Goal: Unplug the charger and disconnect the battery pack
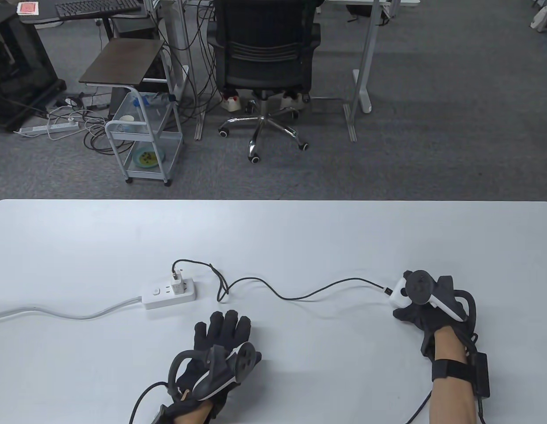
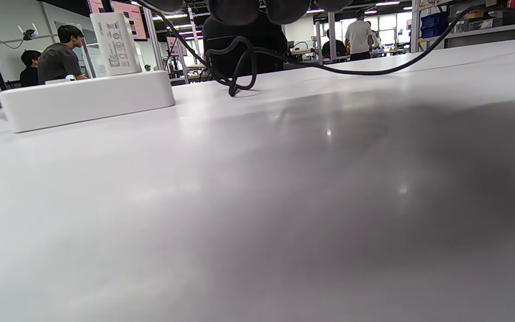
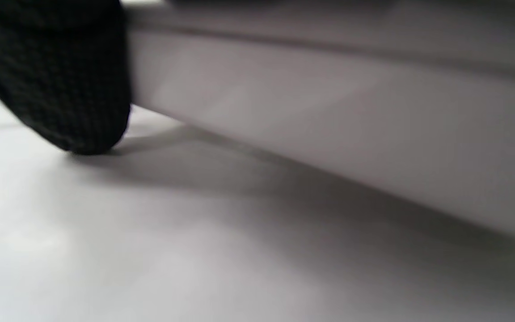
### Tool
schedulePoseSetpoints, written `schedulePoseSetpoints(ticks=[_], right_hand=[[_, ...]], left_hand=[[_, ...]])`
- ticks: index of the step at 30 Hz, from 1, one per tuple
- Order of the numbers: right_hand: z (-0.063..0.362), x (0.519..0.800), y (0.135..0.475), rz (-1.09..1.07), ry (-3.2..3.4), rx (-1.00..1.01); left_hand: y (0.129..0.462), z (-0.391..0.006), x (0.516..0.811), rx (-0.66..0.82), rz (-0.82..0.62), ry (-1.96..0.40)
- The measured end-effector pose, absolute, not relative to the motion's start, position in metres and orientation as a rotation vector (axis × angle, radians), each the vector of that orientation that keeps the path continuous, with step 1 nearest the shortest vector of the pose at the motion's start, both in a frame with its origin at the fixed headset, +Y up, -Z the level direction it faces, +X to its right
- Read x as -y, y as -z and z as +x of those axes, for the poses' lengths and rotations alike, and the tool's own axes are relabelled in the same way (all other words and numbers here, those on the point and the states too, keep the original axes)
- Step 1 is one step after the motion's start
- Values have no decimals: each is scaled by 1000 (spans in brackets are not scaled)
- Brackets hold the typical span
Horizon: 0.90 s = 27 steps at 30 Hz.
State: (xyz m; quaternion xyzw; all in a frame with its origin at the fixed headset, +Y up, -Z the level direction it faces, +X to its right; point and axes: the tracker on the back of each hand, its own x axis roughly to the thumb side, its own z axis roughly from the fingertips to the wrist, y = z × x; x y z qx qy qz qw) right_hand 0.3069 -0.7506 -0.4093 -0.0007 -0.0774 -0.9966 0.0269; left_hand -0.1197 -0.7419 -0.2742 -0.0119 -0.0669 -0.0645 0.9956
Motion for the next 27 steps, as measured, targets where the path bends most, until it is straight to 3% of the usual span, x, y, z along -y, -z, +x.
schedulePoseSetpoints(ticks=[12, 16, 27], right_hand=[[221, 720, 379, -432, 2938, 73], [190, 713, 368, -518, 2906, 114], [121, 718, 329, -684, 2867, 162]], left_hand=[[274, -123, 743, 130, -25, 136], [273, -124, 744, 130, -20, 136], [274, -130, 741, 125, 37, 109]])
